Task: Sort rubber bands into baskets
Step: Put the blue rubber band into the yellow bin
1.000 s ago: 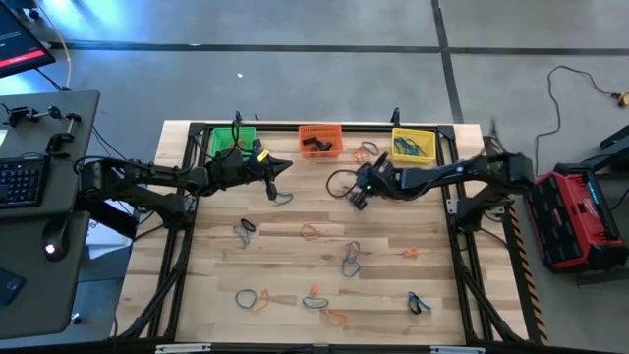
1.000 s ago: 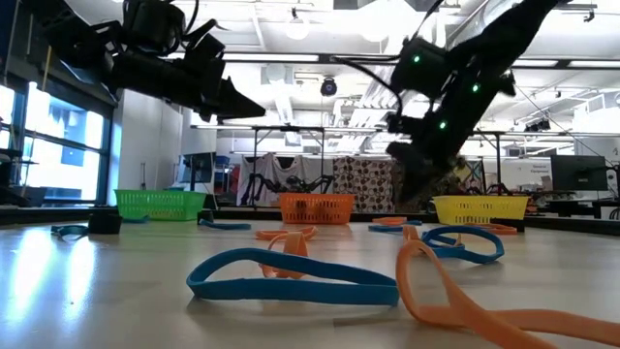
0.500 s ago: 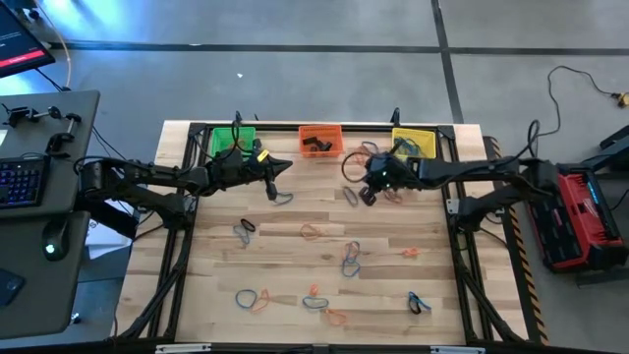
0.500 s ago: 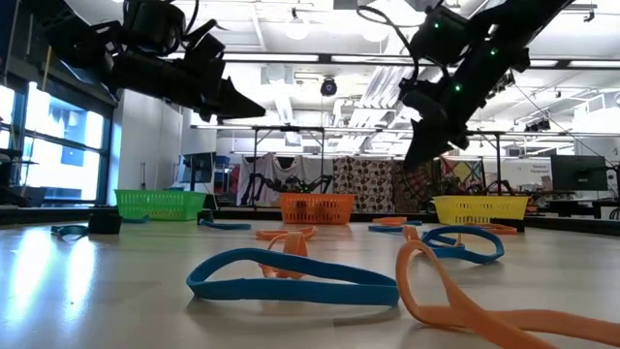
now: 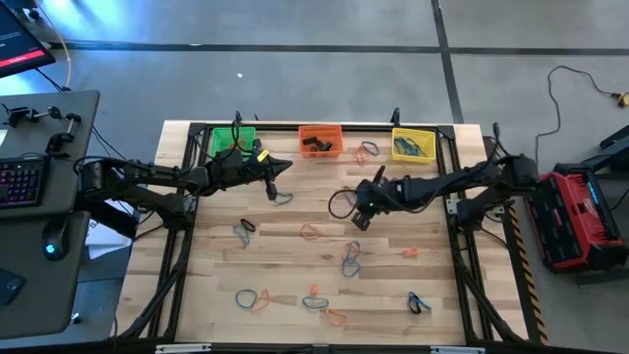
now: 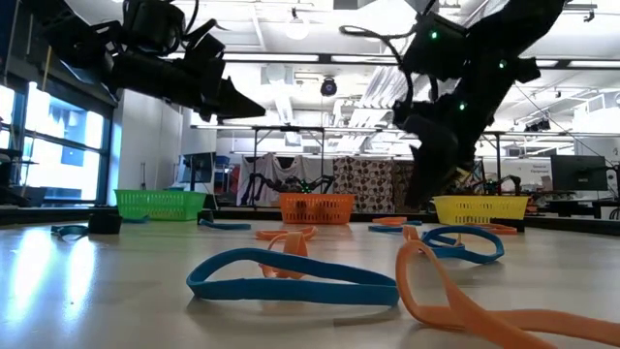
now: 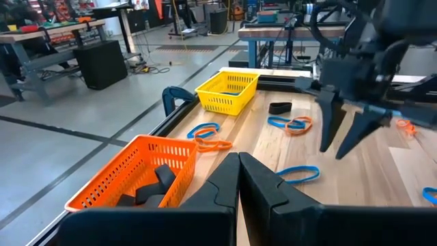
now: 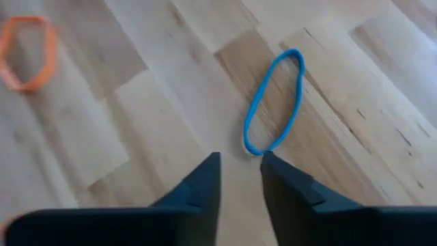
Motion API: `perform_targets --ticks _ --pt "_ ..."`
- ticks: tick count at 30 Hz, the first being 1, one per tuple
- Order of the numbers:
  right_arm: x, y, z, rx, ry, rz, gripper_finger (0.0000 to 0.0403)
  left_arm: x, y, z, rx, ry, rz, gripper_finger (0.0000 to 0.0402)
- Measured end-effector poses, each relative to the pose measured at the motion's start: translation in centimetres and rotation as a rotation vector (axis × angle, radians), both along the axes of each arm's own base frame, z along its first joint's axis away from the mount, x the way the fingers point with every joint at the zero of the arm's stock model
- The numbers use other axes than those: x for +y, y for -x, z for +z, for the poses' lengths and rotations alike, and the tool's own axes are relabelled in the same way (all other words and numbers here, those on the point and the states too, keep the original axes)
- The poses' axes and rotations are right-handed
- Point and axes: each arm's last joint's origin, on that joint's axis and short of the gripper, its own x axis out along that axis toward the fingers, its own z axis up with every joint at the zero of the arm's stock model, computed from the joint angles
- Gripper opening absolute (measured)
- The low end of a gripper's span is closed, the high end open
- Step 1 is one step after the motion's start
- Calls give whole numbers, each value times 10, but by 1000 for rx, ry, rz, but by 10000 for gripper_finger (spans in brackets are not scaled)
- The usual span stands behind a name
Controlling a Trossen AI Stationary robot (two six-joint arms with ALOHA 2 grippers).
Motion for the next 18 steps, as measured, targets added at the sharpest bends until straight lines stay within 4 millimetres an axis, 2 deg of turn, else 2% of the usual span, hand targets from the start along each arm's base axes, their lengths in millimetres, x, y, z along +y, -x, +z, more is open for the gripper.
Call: perform_targets --ticks 5,9,13,18 --pt "0 -6 -15 14 -4 -55 156 0 0 0 0 -1 0 0" --pt "-1 -12 -25 11 29 -78 168 0 0 0 0 -1 0 0" --pt "-1 -16 -32 5 37 -87 151 0 0 0 0 -1 0 0" --pt "-2 -16 -38 24 49 -93 98 0 0 0 0 -1 0 0"
